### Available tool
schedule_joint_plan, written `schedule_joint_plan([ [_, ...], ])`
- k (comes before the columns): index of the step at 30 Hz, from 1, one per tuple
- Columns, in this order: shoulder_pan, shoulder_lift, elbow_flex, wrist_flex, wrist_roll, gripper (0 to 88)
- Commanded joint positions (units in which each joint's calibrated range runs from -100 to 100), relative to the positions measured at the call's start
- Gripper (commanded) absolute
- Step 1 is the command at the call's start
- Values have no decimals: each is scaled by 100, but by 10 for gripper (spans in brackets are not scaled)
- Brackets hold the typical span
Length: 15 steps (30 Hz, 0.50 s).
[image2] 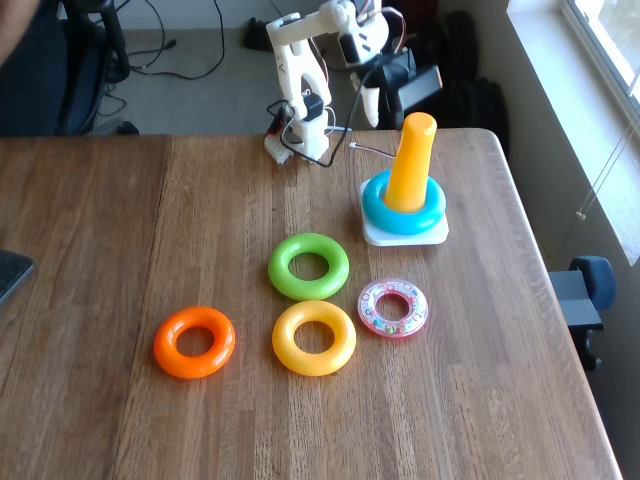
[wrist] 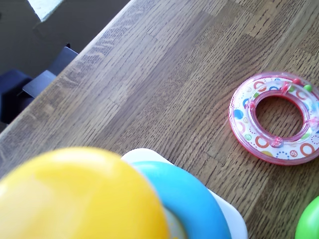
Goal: Pick and place the blue ring
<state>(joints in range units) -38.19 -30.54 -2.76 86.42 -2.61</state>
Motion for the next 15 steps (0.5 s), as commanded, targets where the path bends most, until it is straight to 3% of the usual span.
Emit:
schedule_joint_plan([
  [1, 61, -308, -1298, -44, 44, 316],
  [15, 2460, -691, -2058, 102, 44, 316],
])
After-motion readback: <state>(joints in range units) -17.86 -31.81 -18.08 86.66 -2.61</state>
